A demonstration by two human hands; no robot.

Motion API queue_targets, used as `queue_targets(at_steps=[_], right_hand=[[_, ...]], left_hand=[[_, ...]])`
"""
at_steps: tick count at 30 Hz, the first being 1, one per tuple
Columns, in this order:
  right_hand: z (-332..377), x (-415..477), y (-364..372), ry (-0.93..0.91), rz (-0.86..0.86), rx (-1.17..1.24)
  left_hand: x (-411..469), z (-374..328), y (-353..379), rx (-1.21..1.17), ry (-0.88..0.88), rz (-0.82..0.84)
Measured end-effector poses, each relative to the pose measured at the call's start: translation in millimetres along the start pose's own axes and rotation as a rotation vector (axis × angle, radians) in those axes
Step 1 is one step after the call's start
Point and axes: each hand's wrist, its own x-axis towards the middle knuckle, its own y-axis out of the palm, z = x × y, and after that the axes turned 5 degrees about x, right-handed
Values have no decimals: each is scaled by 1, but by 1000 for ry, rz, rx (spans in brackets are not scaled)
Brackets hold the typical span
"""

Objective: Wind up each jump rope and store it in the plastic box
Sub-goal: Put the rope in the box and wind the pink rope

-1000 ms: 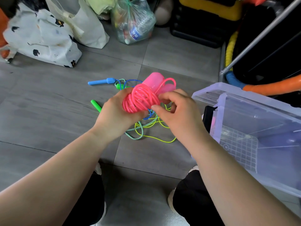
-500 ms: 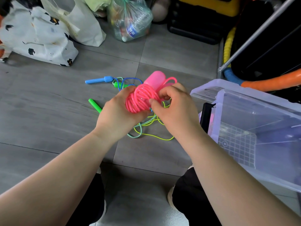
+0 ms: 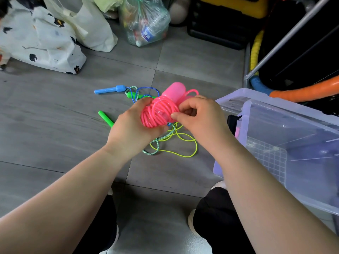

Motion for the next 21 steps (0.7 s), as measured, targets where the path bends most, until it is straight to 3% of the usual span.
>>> queue_targets(at_steps=[10,17,21], right_hand=[[14,-11,2,-12,-84,-426],[3,0,-14,-24,97,-129],[-2,0,-10,-21,103,-109]], left_hand=[[-1,-3,3,-64,15,3],[0,3,5,-7,13,29],[1,3,5,26,13,38]])
